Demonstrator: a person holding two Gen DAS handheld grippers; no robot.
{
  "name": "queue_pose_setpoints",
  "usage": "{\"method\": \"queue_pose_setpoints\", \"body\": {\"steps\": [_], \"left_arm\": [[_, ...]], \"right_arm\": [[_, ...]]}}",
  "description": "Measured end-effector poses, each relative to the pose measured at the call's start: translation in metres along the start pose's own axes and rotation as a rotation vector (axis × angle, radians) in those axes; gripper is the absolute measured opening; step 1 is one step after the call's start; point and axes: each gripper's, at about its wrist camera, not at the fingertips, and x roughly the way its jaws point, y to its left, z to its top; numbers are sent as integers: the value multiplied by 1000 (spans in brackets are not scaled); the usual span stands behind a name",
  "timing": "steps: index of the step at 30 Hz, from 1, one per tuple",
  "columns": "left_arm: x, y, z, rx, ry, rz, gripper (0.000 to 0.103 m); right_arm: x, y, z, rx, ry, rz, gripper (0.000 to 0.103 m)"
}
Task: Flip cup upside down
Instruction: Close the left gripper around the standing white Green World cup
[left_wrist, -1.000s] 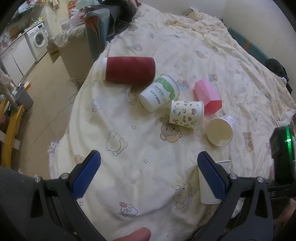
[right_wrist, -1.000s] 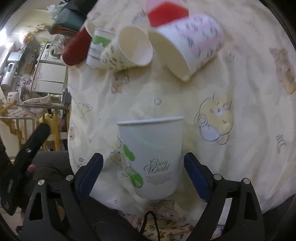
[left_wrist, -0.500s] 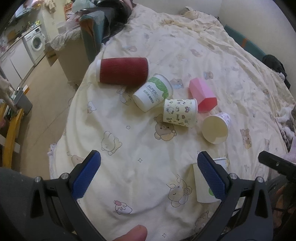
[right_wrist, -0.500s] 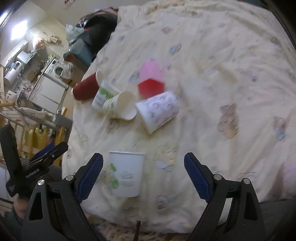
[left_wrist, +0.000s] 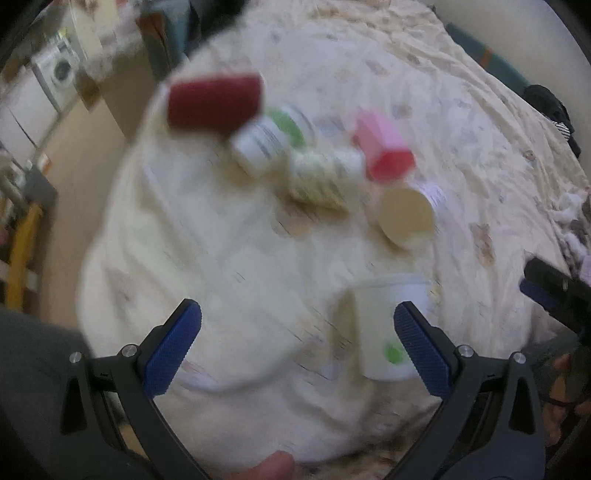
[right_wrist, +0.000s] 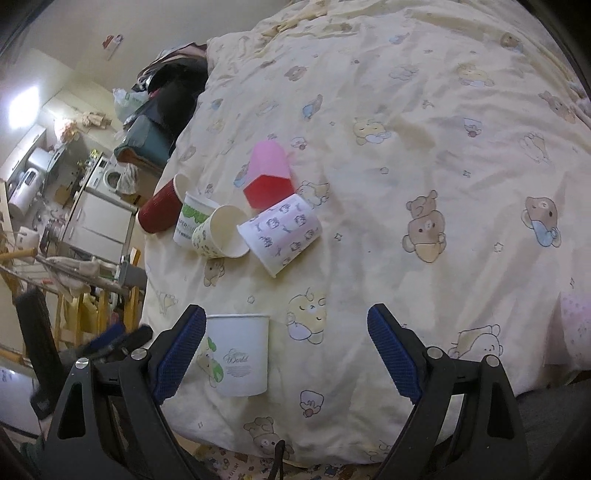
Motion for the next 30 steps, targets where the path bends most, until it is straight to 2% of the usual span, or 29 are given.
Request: {"method": "queue_pose_setpoints", "body": {"steps": [4,9,10,12,17,20,23,25,27,30], "left_arm": [[17,-28,-19,14,59,-65,103],[26,-50,-33,44,92,-64,102],[28,-51,-33,43,99,-64,99],[34,-54,-34,38,116,-59,85],[38,-56,-32,17,122,-43,84],[44,-60,-31,31,140,-48,69],[53,-63,-30,24,173,-59,65],[54,-65,-31,39,164,-53,63],[53,-66,-31,58,151,-64,54],[51,-67,-31,87,135,-86,51]], "right_arm": [[-7,-12,0,45,-14,13,92],[-13,-22,-1,81,-22,34,92],[-13,-23,-2,83,-22,37,92],[-12,-23,-2,88,-18,46,92],[-11,-21,-1,86,-14,69,92],[-11,-22,-1,88,-12,78,92],[-11,-24,-1,105,-8,96,92],[-12,-25,-1,110,-10,104,92],[-12,-24,-1,108,-9,105,92],[-12,-24,-1,105,-5,104,92]]}}
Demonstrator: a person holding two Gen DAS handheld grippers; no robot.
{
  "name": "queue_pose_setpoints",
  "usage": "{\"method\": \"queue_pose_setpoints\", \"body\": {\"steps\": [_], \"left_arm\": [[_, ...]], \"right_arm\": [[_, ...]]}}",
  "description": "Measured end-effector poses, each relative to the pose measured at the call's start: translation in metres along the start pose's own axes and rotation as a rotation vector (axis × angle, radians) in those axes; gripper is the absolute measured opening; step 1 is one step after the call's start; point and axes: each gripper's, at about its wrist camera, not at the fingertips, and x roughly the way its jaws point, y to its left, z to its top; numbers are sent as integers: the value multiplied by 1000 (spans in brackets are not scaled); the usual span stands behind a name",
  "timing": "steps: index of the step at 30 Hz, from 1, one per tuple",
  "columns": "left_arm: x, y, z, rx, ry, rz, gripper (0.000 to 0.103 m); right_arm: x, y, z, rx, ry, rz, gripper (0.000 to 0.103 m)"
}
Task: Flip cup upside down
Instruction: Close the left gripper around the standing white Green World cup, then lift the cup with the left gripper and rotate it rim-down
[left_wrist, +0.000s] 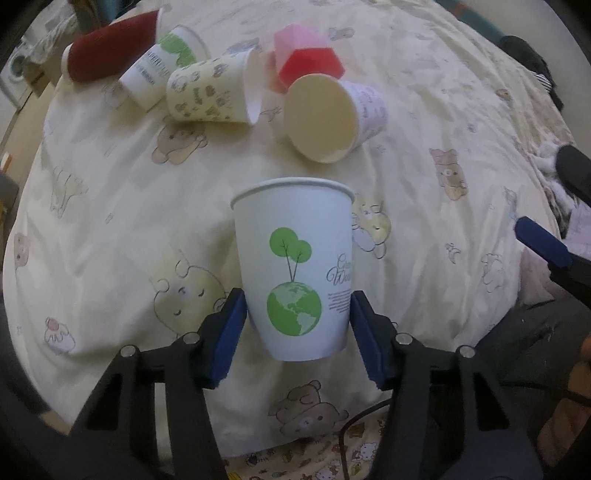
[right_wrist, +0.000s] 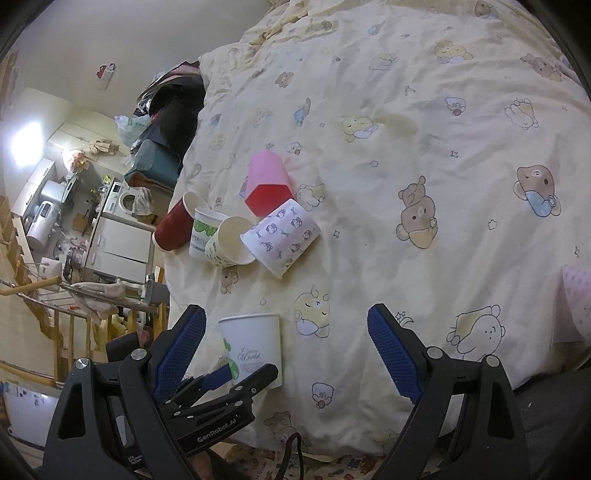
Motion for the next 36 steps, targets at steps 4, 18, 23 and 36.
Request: {"method": "queue_pose_setpoints", "body": {"steps": [4,18,23,36], "left_arm": [[-8,0,0,36,-25,-5,49],[-61,14,9,69,-31,-116,48],[-67,14,6,112,-50,-99,48],[-62,29,0,128,-17,-93,48]], "right_arm": [[0,0,0,1,1,1,92],[49,43,7,-139,266,83,92],[69,54,10,-172,302,57,92],[84,52,6,-156,326,94,92]]}}
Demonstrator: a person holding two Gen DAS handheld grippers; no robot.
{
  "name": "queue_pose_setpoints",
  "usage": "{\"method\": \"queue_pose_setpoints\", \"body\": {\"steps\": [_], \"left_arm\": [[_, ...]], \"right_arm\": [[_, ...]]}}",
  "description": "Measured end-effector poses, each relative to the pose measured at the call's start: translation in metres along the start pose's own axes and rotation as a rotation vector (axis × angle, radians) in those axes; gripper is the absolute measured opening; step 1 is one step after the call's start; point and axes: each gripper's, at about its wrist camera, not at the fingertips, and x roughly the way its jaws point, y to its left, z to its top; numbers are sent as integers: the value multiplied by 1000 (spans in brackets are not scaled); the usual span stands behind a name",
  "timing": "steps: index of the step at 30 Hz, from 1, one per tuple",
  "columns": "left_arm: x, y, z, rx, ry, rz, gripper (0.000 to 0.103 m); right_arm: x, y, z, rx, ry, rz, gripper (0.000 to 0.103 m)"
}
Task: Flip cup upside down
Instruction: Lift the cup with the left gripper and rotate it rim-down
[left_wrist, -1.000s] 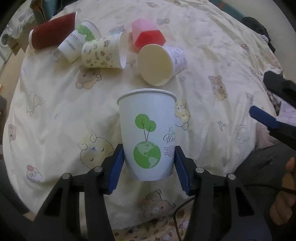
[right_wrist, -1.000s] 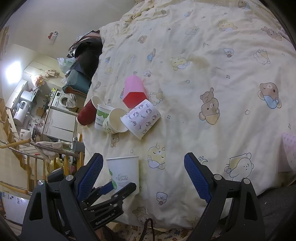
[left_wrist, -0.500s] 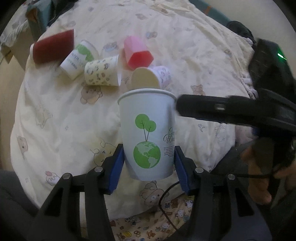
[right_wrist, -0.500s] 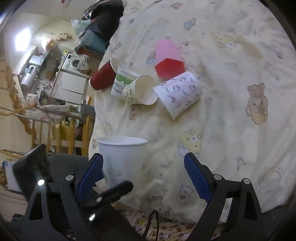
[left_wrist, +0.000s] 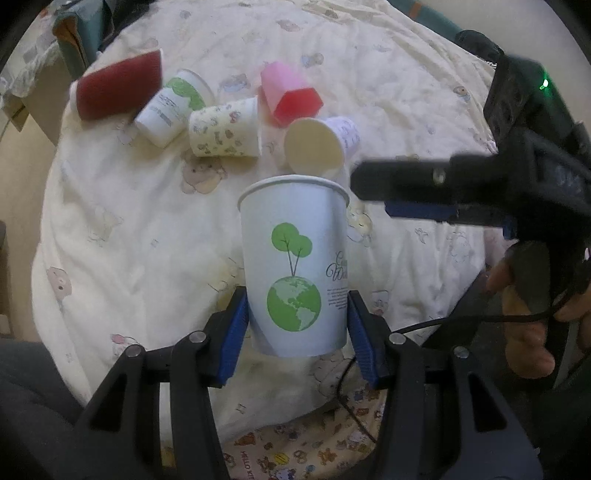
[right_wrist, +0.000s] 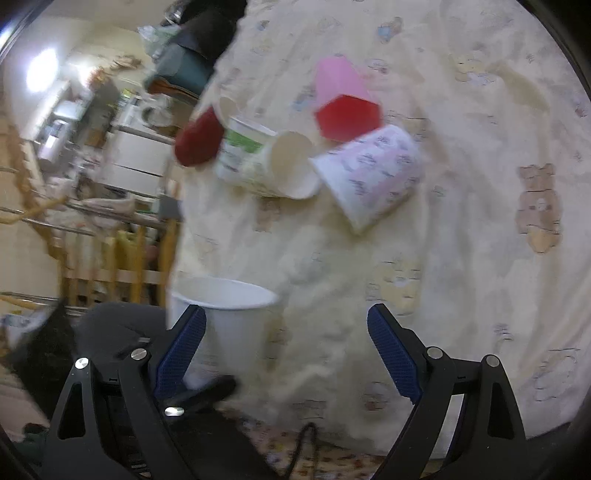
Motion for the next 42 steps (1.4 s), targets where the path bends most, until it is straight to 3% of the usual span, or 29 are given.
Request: {"method": "queue_pose_setpoints", "body": {"steps": [4,13,27,33,36,42], "left_arm": [[-4,-11,0,30,-9,-2,48],[-13,-18,4,56,-44,21,48],[-40,-21,15,75,-146,46,49],[-47,-18,26,61,-182,49,49],[-47,-9,34,26,-197,61,49],[-29,6,66,-54,-234,122,49]], "right_arm": [[-1,7,1,-33,-7,-8,92],[1,-7,4,26,-9,-29,92],[17,-23,-1,84,60,-80,92],[24,-22,-6,87,99,-54,92],[8,-22,-3,87,25,-64,92],[-59,-29,-9,118,-248,-105,92]]}}
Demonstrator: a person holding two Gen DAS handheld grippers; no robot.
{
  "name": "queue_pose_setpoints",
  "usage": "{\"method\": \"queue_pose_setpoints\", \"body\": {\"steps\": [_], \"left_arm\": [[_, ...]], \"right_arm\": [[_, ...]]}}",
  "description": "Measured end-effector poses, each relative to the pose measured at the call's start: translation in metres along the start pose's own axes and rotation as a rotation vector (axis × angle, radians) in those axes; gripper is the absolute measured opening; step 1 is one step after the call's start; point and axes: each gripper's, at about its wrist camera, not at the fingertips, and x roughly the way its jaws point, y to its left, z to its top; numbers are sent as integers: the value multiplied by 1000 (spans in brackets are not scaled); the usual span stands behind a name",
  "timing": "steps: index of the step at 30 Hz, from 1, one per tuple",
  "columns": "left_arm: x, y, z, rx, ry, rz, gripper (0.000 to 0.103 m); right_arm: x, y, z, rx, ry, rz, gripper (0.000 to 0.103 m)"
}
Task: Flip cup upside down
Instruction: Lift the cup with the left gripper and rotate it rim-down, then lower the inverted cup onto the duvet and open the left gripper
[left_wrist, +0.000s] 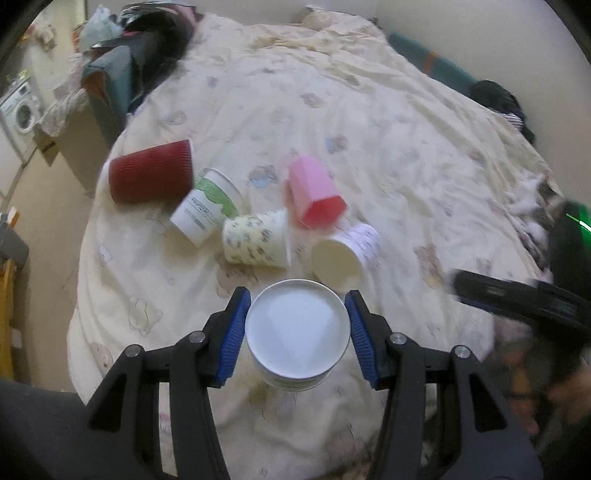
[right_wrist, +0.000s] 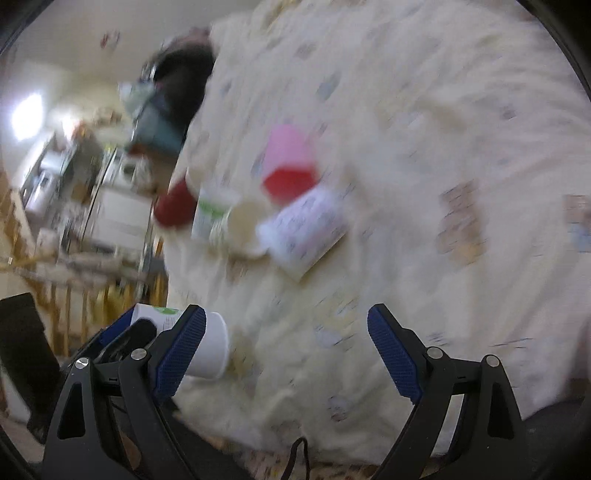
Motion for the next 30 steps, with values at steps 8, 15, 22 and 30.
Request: {"method": "queue_pose_setpoints", "body": {"steps": [8,15,22,30], "left_arm": [[45,-13,10,1,-31,113,49],[79,-16,0,-19,40,137,49],[86,-22,-7,18,36,157,49],[85,-22,-6,8,33,149,51]], "right_arm": [[-35,-28,-6,111,-127,18,100],[-33,-25,-5,100,-118,36,100],[-32,-27,-5,107,-111,43,100],[-28,-26,-5,99,-101,27,100]]}}
